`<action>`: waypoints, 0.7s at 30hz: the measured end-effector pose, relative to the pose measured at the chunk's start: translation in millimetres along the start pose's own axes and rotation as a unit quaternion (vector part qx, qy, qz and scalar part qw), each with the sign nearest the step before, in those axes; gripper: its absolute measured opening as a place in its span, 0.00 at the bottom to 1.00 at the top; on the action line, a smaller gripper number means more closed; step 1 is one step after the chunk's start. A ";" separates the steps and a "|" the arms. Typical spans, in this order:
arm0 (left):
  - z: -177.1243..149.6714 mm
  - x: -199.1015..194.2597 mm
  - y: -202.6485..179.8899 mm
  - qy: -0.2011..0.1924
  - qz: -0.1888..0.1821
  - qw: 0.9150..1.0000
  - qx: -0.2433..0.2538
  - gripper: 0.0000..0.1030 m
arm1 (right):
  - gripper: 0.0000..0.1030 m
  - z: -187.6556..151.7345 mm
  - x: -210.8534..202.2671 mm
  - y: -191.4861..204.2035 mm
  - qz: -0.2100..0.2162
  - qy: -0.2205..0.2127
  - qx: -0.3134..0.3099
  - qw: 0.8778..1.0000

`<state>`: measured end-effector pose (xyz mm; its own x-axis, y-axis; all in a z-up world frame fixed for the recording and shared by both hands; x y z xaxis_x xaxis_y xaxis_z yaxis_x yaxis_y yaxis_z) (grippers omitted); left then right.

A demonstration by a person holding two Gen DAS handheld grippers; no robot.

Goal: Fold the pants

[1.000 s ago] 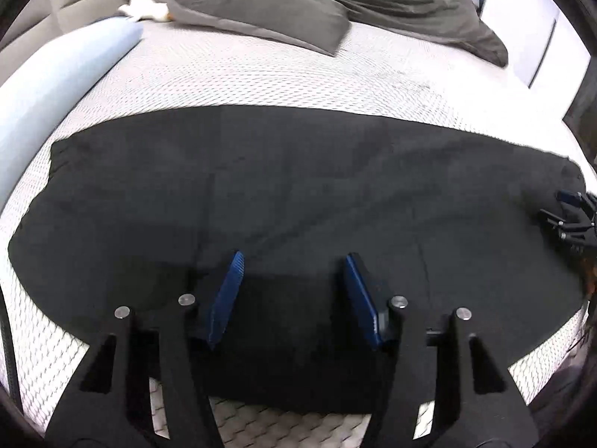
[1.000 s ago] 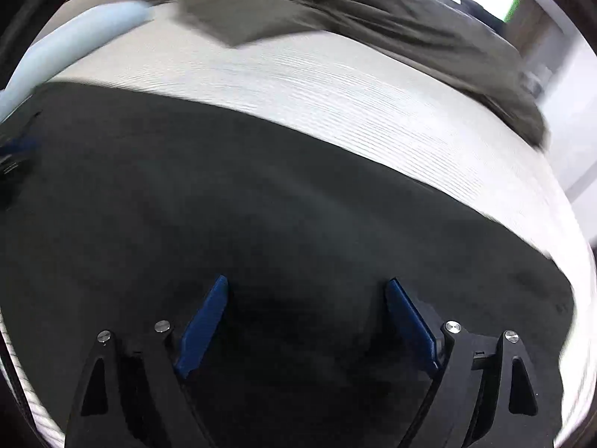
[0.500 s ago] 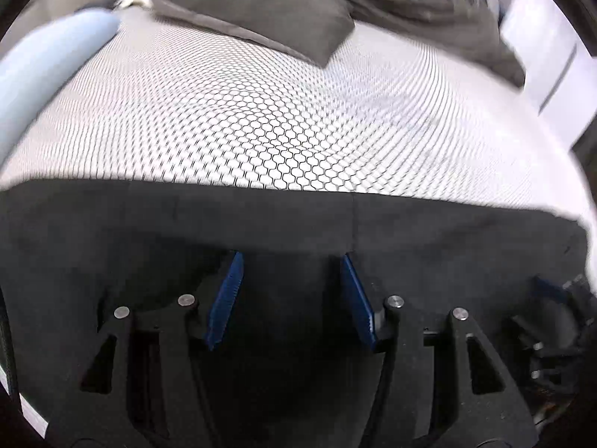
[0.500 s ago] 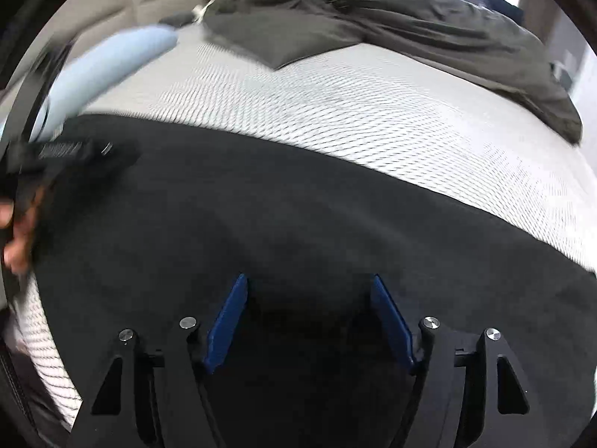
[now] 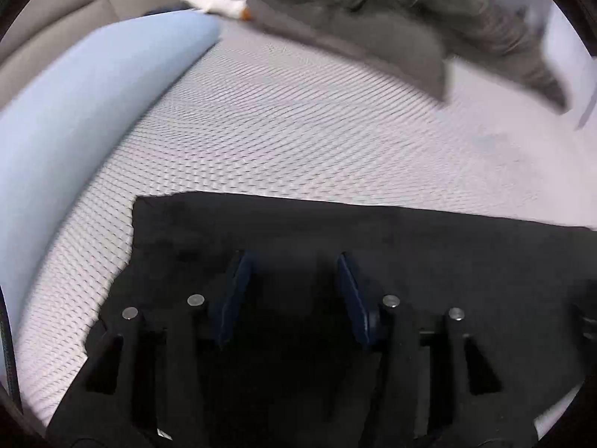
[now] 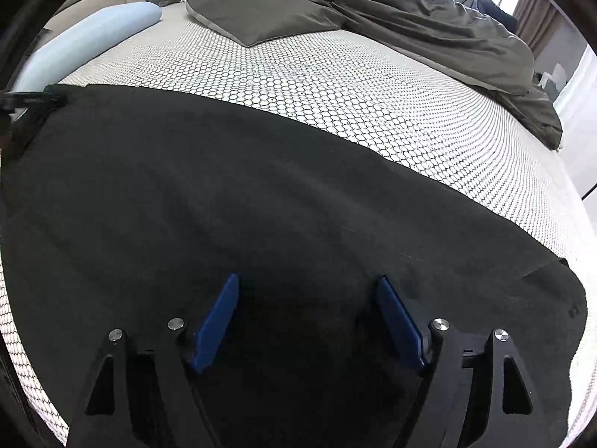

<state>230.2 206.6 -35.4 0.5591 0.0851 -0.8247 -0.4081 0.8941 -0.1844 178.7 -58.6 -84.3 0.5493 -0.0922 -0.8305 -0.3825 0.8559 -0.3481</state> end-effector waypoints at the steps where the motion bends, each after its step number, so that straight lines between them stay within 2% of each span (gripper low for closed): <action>1: -5.5 -1.5 -0.3 0.003 -0.015 1.000 0.018 0.46 | 0.76 -1.9 -1.4 0.4 -0.001 0.000 -0.001 1.000; 4: -17.1 22.0 19.1 0.018 0.028 0.999 0.040 0.46 | 0.77 -3.2 -1.4 1.0 -0.005 -0.001 -0.004 1.000; 6: -14.7 23.3 35.0 0.000 0.022 0.999 0.037 0.33 | 0.77 -8.8 -7.9 0.1 -0.004 -0.004 -0.004 1.000; 7: -13.1 18.5 41.4 -0.005 0.037 0.999 0.032 0.25 | 0.77 -9.0 -6.9 -1.0 -0.003 -0.004 -0.003 1.000; 9: -13.3 1.0 51.3 -0.019 0.063 0.997 0.032 0.25 | 0.77 -10.9 -8.5 -2.5 -0.002 -0.005 -0.001 1.000; 13: -35.7 -20.6 38.6 -0.025 0.033 0.998 0.055 0.32 | 0.77 -9.2 -6.9 -4.7 -0.004 -0.005 -0.004 1.000; 15: -49.0 -10.9 36.2 -0.014 0.044 0.997 0.068 0.34 | 0.77 -8.9 -5.8 -5.3 -0.006 -0.005 -0.005 1.000; 16: -53.1 -7.5 43.2 -0.011 0.046 0.997 0.061 0.34 | 0.77 -7.6 -2.9 -8.0 -0.007 -0.005 -0.006 1.000; 18: -50.1 -11.8 68.9 -0.018 0.048 0.999 0.015 0.34 | 0.77 -8.6 -2.4 -13.2 -0.005 -0.005 -0.006 1.000; 19: -49.1 -16.3 76.4 -0.017 0.050 0.999 -0.002 0.27 | 0.77 -10.8 -4.0 -13.7 -0.004 -0.006 -0.010 1.000; 21: -52.2 -30.6 81.9 -0.017 0.058 0.998 -0.021 0.25 | 0.77 -15.7 -7.2 -15.9 -0.005 -0.006 -0.014 1.000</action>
Point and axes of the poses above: each gripper's, at about its wrist camera, not at the fingertips, and x roughly the way its jaws point, y to its left, z to its top, the point moved 5 cm from there along x, roughly the way its jaws point, and after that the axes turned 14 degrees about -x, right-handed, at the moved point
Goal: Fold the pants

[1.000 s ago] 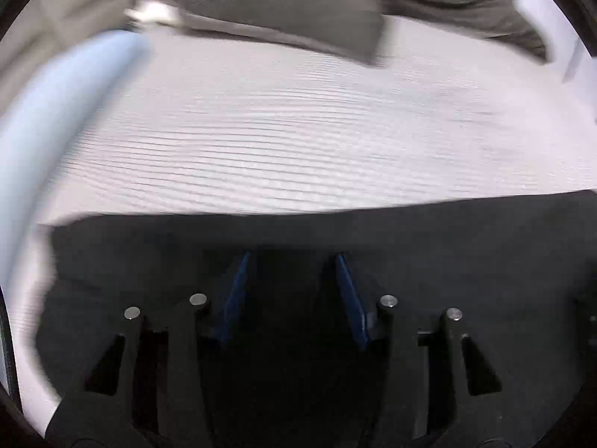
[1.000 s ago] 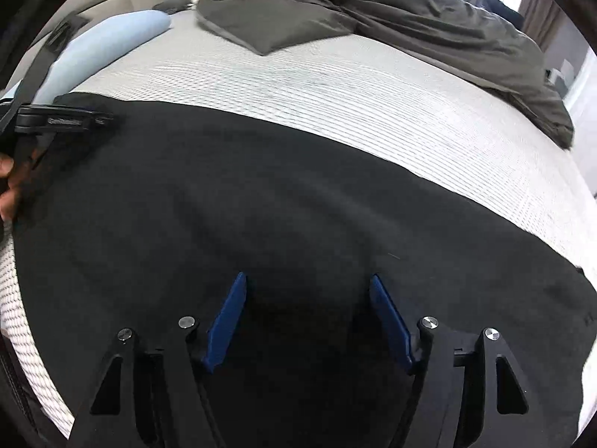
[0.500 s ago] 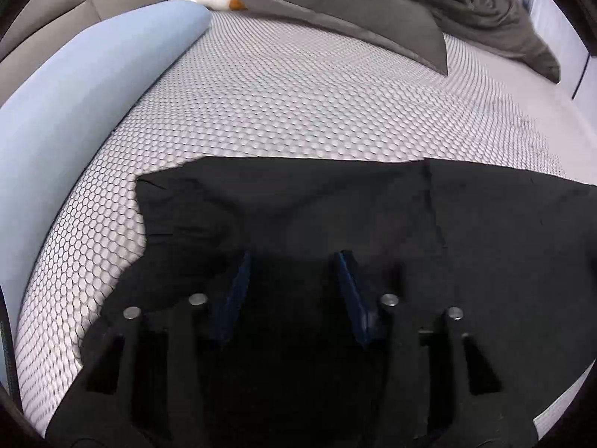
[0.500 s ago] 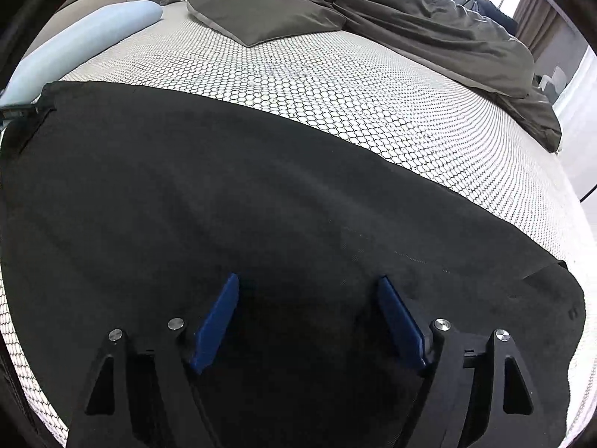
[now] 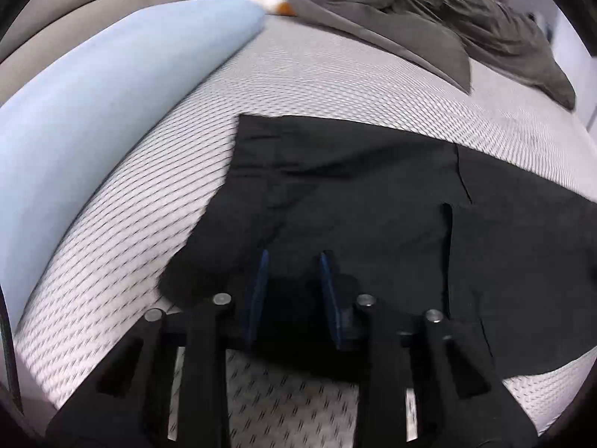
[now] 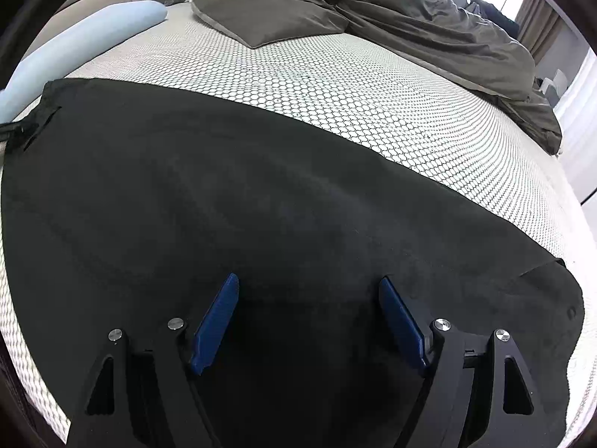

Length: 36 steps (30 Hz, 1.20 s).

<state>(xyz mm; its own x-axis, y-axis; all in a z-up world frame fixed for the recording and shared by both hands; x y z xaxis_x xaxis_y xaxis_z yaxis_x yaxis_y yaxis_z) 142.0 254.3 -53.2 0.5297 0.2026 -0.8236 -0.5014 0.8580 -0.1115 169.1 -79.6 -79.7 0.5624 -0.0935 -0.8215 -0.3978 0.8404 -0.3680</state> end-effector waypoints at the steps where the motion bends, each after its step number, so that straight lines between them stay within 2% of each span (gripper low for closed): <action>1: -6.8 -11.2 -3.0 -0.006 0.009 1.000 0.007 0.25 | 0.77 -2.3 -1.8 -3.6 -0.001 0.000 0.001 1.000; 2: -14.6 -24.6 -12.9 -0.015 0.013 1.000 0.022 0.26 | 0.77 -4.6 -5.7 -4.9 -0.001 -0.003 0.006 1.000; 4: -37.8 -51.9 -38.9 -0.018 -0.019 0.999 0.045 0.26 | 0.77 -7.0 -16.4 -2.8 0.014 -0.013 0.017 1.000; 5: -50.2 -64.4 -59.9 -0.018 -0.041 0.997 0.057 0.30 | 0.77 -6.0 -24.6 3.3 0.029 -0.027 0.014 0.999; 7: -74.1 -81.3 -99.8 -0.019 -0.059 0.994 0.087 0.38 | 0.77 -4.3 -36.1 18.8 0.043 -0.045 -0.004 0.998; 9: -98.5 -96.1 -150.5 -0.020 -0.089 0.988 0.127 0.41 | 0.76 -8.3 -40.1 31.2 0.056 -0.050 -0.019 0.997; 11: -128.0 -106.2 -202.3 -0.015 -0.131 0.978 0.160 0.58 | 0.76 -22.3 -41.7 36.0 0.053 -0.044 -0.037 0.997; 12: -143.1 -108.1 -229.0 -0.010 -0.155 0.972 0.173 0.62 | 0.76 -30.3 -43.1 33.3 0.048 -0.043 -0.041 0.997; 13: -154.3 -106.9 -249.3 -0.002 -0.173 0.967 0.186 0.67 | 0.76 -41.0 -45.8 25.5 0.041 -0.043 -0.038 0.997; 14: -166.5 -103.3 -269.2 0.005 -0.187 0.961 0.204 0.68 | 0.76 -54.0 -49.0 12.2 0.037 -0.044 -0.024 0.998; 16: -174.7 -92.8 -300.5 0.006 -0.191 0.958 0.216 0.68 | 0.76 -86.0 -51.3 -26.6 0.016 -0.038 0.021 0.999; 18: -185.1 -79.6 -307.1 0.024 -0.183 0.960 0.210 0.68 | 0.76 -123.4 -49.4 -68.9 -0.037 -0.008 0.063 0.997; 20: -180.5 -65.0 -301.6 0.039 -0.187 0.962 0.197 0.71 | 0.77 -169.8 -52.5 -117.0 -0.100 0.018 0.120 0.988; 21: -178.9 -64.4 -302.2 0.036 -0.187 0.962 0.194 0.72 | 0.73 -189.2 -57.5 -136.7 -0.098 0.011 0.158 0.982; 23: -175.5 -61.1 -309.9 0.031 -0.176 0.966 0.184 0.72 | 0.72 -201.5 -69.6 -151.0 -0.118 0.001 0.192 0.974; 24: -176.4 -65.9 -316.6 0.020 -0.173 0.968 0.183 0.72 | 0.71 -197.8 -76.6 -149.6 -0.131 -0.005 0.189 0.973; 26: -174.2 -75.1 -322.4 0.000 -0.180 0.964 0.197 0.72 | 0.71 -176.5 -84.9 -130.3 -0.107 -0.036 0.163 0.980; 29: -191.9 -77.3 -354.4 0.009 -0.216 0.947 0.239 0.74 | 0.72 -127.7 -87.4 -69.9 -0.050 -0.084 0.079 0.992; 30: -205.6 -76.9 -366.3 0.019 -0.224 0.938 0.264 0.74 | 0.72 -114.1 -84.0 -47.8 -0.033 -0.091 0.049 0.994; 31: -211.1 -74.8 -373.5 0.019 -0.221 0.935 0.276 0.74 | 0.72 -102.0 -76.7 -24.1 -0.017 -0.092 0.014 0.996; 33: -217.6 -69.7 -376.4 0.021 -0.212 0.934 0.286 0.77 | 0.72 -94.9 -62.7 -1.2 -0.013 -0.077 -0.022 0.997; 36: -206.2 -58.3 -361.6 0.046 -0.225 0.942 0.245 0.80 | 0.73 -109.0 -57.0 -12.1 -0.014 -0.072 -0.032 0.997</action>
Point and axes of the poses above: each gripper's, at about its wrist camera, not at the fingertips, and x roughly the way its jaws point, y to its left, z to its top, the point moved 5 cm from there along x, roughly the way its jaws point, and after that the axes turned 14 degrees about -x, right-handed, at the moved point
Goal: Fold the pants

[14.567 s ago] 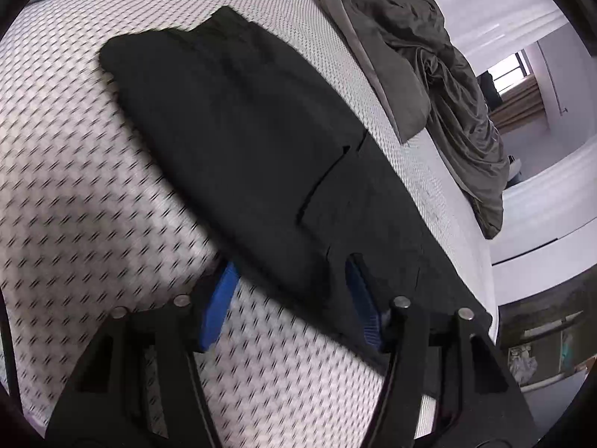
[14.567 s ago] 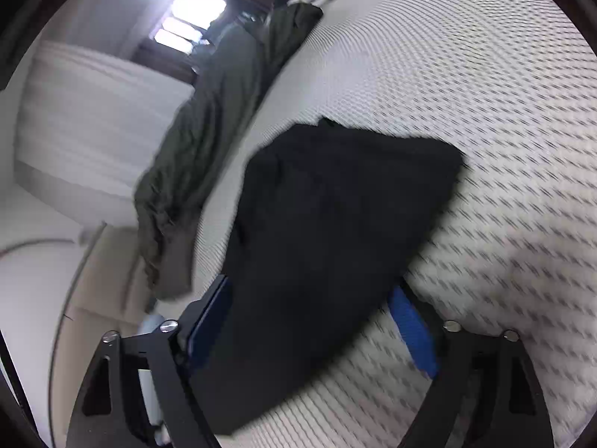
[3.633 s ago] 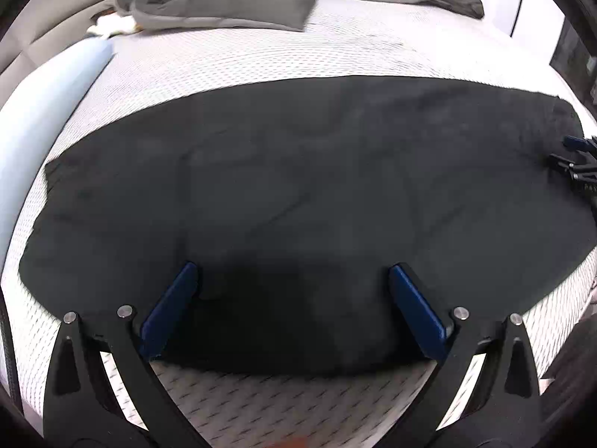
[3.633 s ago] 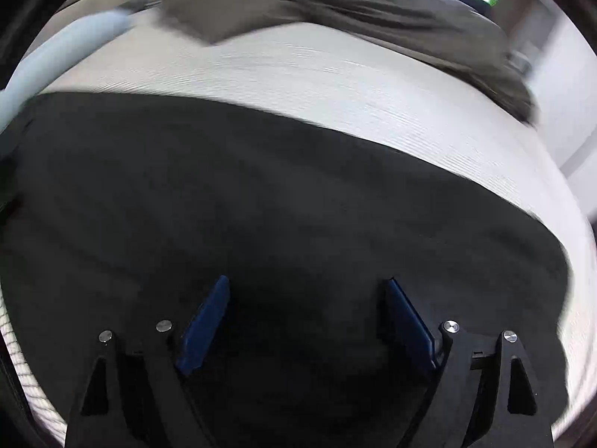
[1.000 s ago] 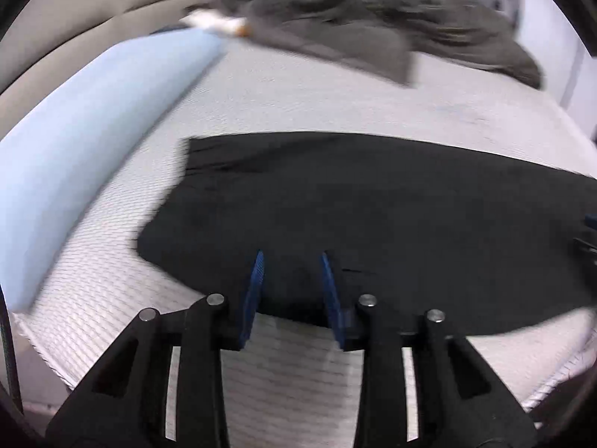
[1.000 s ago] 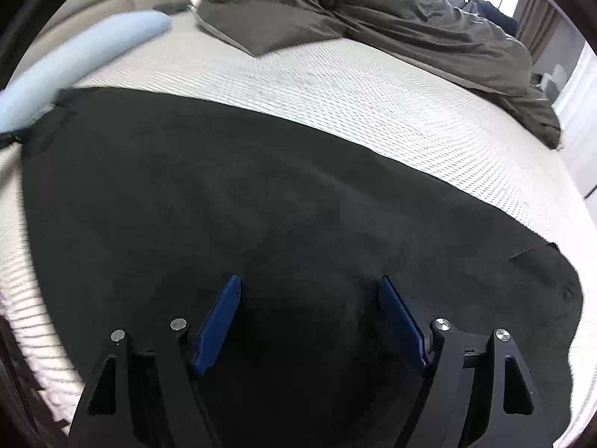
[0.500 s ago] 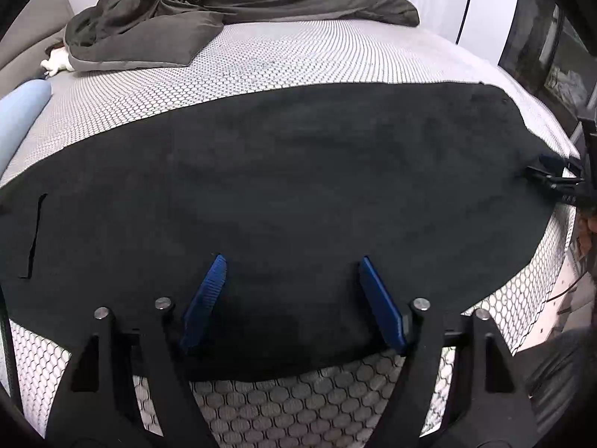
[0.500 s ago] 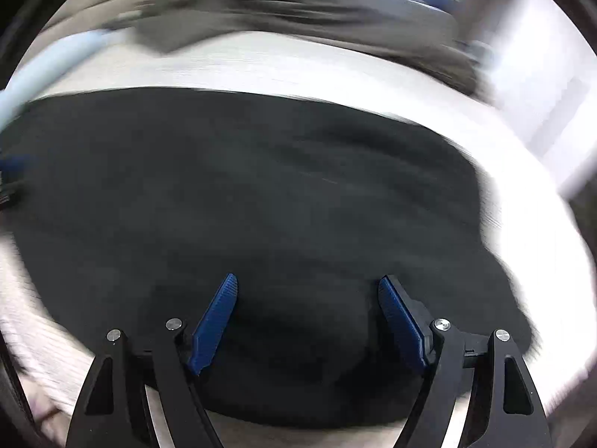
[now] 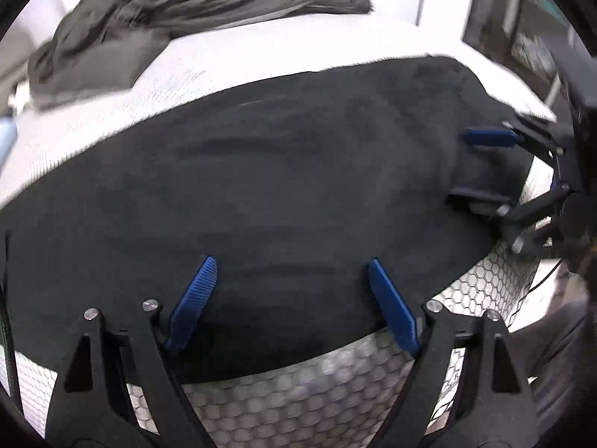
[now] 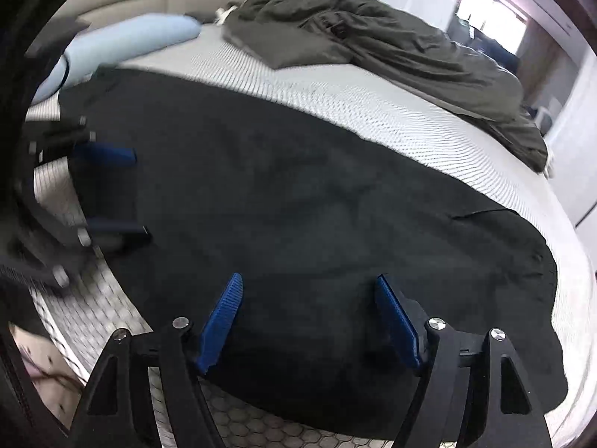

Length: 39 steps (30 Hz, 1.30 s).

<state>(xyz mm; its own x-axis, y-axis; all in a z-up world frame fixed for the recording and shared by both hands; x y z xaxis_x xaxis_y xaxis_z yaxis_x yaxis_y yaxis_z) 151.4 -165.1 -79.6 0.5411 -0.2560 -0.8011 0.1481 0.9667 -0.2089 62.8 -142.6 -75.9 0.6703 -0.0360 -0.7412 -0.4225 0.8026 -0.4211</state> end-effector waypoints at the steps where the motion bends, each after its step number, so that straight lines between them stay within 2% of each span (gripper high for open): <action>1: 0.2 -1.7 7.8 0.000 0.001 1.000 -0.009 0.80 | 0.75 -13.8 -1.6 -18.1 -0.022 0.011 0.010 1.000; 3: 1.2 -0.6 15.2 0.001 0.006 1.000 -0.023 0.81 | 0.78 -55.1 -3.5 -73.6 -0.115 0.056 0.048 0.991; 4: 1.8 0.3 17.9 0.002 0.007 1.000 -0.028 0.81 | 0.79 -68.2 -2.9 -91.2 -0.140 0.072 0.070 0.985; 6: 5.4 1.4 23.6 0.001 0.011 0.999 -0.032 0.81 | 0.79 -115.4 -7.1 -148.2 -0.200 0.114 0.163 0.959; 9: 8.9 -5.3 27.6 -0.015 0.020 0.998 -0.050 0.81 | 0.78 -131.7 -16.8 -172.2 -0.158 0.086 0.248 0.952; 10: 11.1 -7.3 27.2 -0.020 0.017 0.998 -0.052 0.81 | 0.73 -126.9 -23.4 -172.5 -0.166 0.081 0.251 0.950; 12: 18.1 -14.4 26.5 -0.032 0.014 0.998 -0.055 0.81 | 0.72 -105.8 -36.9 -164.8 -0.165 0.048 0.236 0.957; 14: 26.4 -11.7 25.3 -0.035 0.018 0.998 -0.058 0.81 | 0.72 -89.3 -34.6 -156.0 -0.132 0.026 0.228 0.964; 16: 32.0 1.8 28.2 -0.017 0.026 0.997 -0.068 0.81 | 0.72 -69.7 -13.4 -137.1 -0.088 0.028 0.201 0.975; 17: 31.7 7.9 30.6 -0.010 0.032 0.997 -0.070 0.81 | 0.71 -64.2 -2.8 -127.7 -0.081 0.040 0.177 0.980; 19: 30.7 14.2 34.1 -0.005 0.046 0.996 -0.070 0.81 | 0.67 -47.7 24.2 -101.4 -0.088 0.073 0.107 0.988; 22: 30.0 12.1 36.4 -0.005 0.056 0.996 -0.062 0.81 | 0.67 -56.7 28.2 -107.3 -0.098 0.076 0.086 0.988; 25: 28.5 10.8 44.0 -0.005 0.054 0.996 -0.070 0.81 | 0.65 -89.8 19.2 -138.1 -0.186 0.121 0.132 0.966; 26: 28.8 10.3 44.7 -0.004 0.055 0.996 -0.069 0.81 | 0.64 -97.3 15.6 -146.7 -0.193 0.125 0.156 0.961; 29: 33.8 5.6 41.7 -0.008 0.069 0.995 -0.068 0.81 | 0.62 -86.0 3.0 -150.1 -0.165 0.082 0.197 0.963; 30: 38.8 1.0 37.9 -0.016 0.069 0.995 -0.067 0.81 | 0.62 -70.7 1.5 -142.9 -0.145 0.057 0.189 0.970; 33: 58.1 -4.1 27.3 -0.024 0.065 0.996 -0.058 0.81 | 0.62 -23.7 17.7 -113.2 -0.080 0.025 0.172 0.982; 35: 76.4 1.2 19.0 -0.019 0.068 0.996 -0.048 0.81 | 0.63 -2.3 34.5 -86.5 -0.024 0.031 0.154 0.987; 36: 85.3 7.4 14.8 -0.017 0.070 0.997 -0.033 0.81 | 0.63 7.7 43.5 -73.7 -0.012 0.038 0.133 0.990; 37: 92.9 17.6 14.1 -0.016 0.081 0.996 -0.018 0.81 | 0.63 15.1 53.6 -59.9 -0.014 0.053 0.097 0.994; 39: 96.0 36.8 24.5 0.001 0.104 0.994 -0.022 0.81 | 0.62 14.6 63.0 -58.6 -0.037 0.071 0.061 0.995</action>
Point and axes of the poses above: each gripper's, at about its wrist camera, not at the fingertips, and x roughly the way its jaws point, y to its left, z to its top, the point moved 5 cm from there along x, roughly the way its jaws point, and after that the axes turned 14 degrees about -x, right-handed, at the moved point
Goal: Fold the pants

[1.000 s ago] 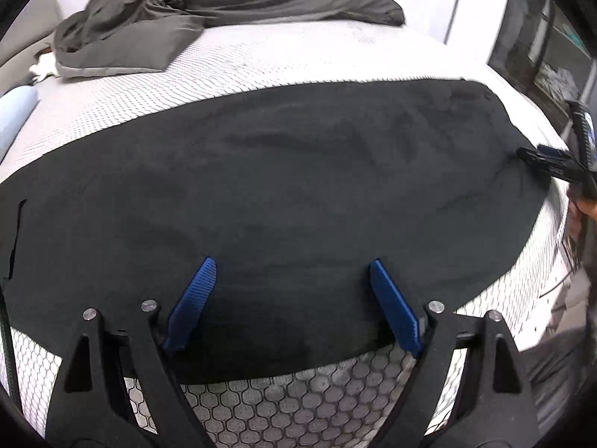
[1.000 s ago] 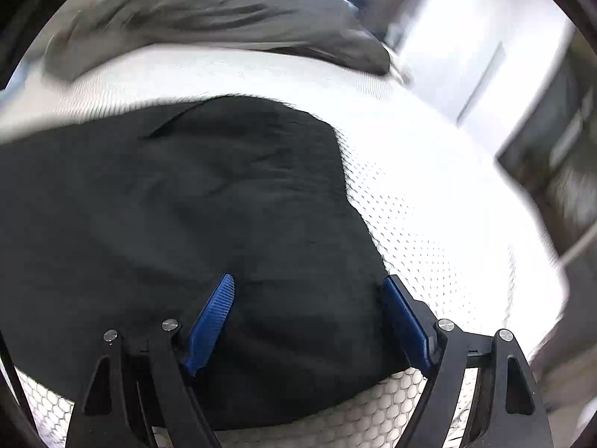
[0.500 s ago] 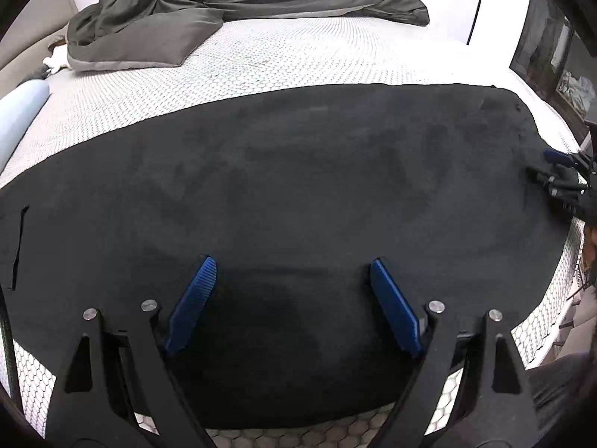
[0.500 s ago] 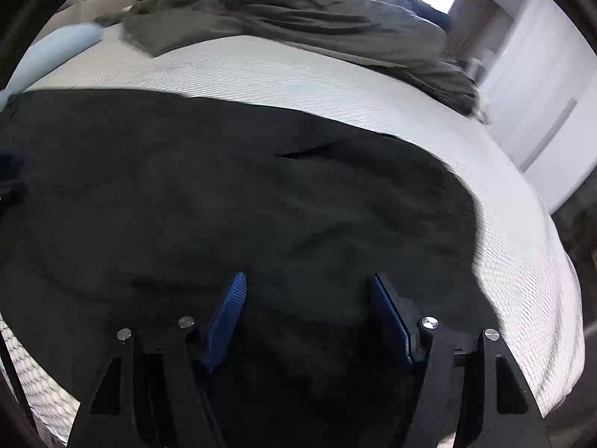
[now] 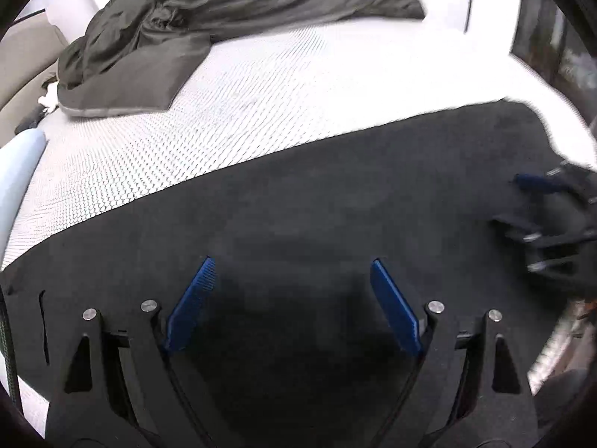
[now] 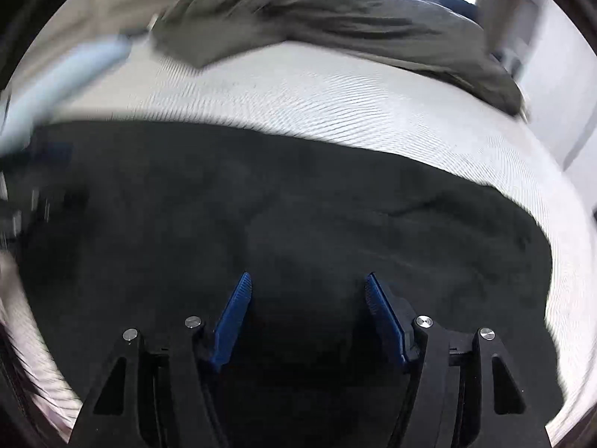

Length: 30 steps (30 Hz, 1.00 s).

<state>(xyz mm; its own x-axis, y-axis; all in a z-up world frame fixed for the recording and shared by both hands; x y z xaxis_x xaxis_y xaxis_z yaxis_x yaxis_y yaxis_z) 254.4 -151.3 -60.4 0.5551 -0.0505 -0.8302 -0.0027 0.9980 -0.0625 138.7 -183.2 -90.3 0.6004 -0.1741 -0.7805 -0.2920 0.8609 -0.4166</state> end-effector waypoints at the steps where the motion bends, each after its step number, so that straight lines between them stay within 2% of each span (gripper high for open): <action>1: -2.0 8.2 5.9 0.010 -0.002 1.000 -0.013 0.81 | 0.63 -2.4 4.3 -12.2 0.001 -0.001 0.011 1.000; 2: -5.3 15.7 12.2 0.021 -0.013 0.999 -0.029 0.81 | 0.63 -8.2 6.2 -24.8 0.000 0.002 0.031 1.000; 3: -7.9 20.8 19.7 0.032 -0.031 0.998 -0.050 0.81 | 0.63 -22.7 10.3 -49.6 -0.021 0.013 0.065 0.998; 4: -6.3 20.4 24.6 0.033 -0.044 0.997 -0.059 0.81 | 0.63 -41.9 11.2 -82.0 -0.064 0.028 0.101 0.992; 6: -4.1 17.6 32.0 0.026 -0.033 0.997 -0.060 0.81 | 0.56 -65.6 14.7 -116.3 -0.126 0.054 0.125 0.983; 7: -3.9 18.3 37.3 0.024 -0.021 0.998 -0.063 0.81 | 0.57 -75.3 17.6 -129.3 -0.165 0.074 0.128 0.975; 8: -3.6 19.0 39.6 0.026 -0.020 0.997 -0.066 0.81 | 0.58 -79.6 18.7 -135.5 -0.180 0.083 0.137 0.971; 9: -2.7 18.9 41.4 0.027 -0.022 0.997 -0.072 0.81 | 0.58 -79.2 17.6 -138.6 -0.168 0.076 0.157 0.970; 11: 0.3 16.6 40.9 0.028 -0.016 0.997 -0.073 0.81 | 0.58 -65.6 11.7 -138.9 -0.178 0.070 0.166 0.967; 13: 6.9 11.7 41.4 0.019 -0.011 0.997 -0.069 0.81 | 0.57 -47.1 1.5 -130.1 -0.171 0.032 0.169 0.970; 15: 15.3 7.5 48.0 0.002 -0.011 0.997 -0.074 0.81 | 0.57 -11.8 1.1 -113.8 -0.124 -0.010 0.161 0.979; 17: 18.3 10.2 55.5 0.004 -0.009 0.996 -0.088 0.81 | 0.58 18.0 7.7 -89.9 -0.081 -0.027 0.139 0.987; 21: 15.4 23.3 71.8 0.024 -0.008 0.995 -0.101 0.81 | 0.58 73.8 63.9 -52.2 -0.018 -0.011 0.048 0.999; 22: 13.4 25.3 75.0 0.027 -0.009 0.995 -0.096 0.81 | 0.58 78.1 82.6 -48.3 -0.016 0.013 0.028 0.999; 24: 11.1 23.9 78.2 0.024 -0.004 0.996 -0.085 0.81 | 0.59 77.0 91.5 -60.8 -0.042 0.022 0.016 0.999; 26: 8.3 22.0 83.4 0.022 0.006 0.997 -0.074 0.81 | 0.62 57.6 88.9 -96.4 -0.117 0.055 0.030 0.991; 28: 4.0 20.7 88.1 0.024 0.002 0.997 -0.074 0.81 | 0.62 32.2 93.1 -135.9 -0.184 0.099 0.059 0.976; 29: 3.8 19.6 90.0 0.025 0.000 0.997 -0.076 0.81 | 0.61 22.0 95.4 -146.6 -0.169 0.107 0.085 0.976; 30: 1.7 16.8 90.1 0.023 0.001 0.997 -0.077 0.81 | 0.60 12.2 88.7 -152.2 -0.120 0.091 0.125 0.981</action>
<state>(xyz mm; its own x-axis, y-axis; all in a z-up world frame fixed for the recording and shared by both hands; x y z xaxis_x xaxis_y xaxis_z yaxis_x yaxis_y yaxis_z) 264.9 -62.2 -79.0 0.5156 -0.0546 -0.8551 -0.1326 0.9809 -0.1426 245.5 -323.9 -90.5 0.4803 -0.4482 -0.7540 0.0462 0.8713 -0.4885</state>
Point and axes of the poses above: each gripper's, at about its wrist camera, not at the fingertips, and x roughly the way its jaws point, y to its left, z to its top, the point moved 5 cm from there along x, roughly the way its jaws point, and after that the axes turned 14 degrees about -x, right-handed, at the moved point
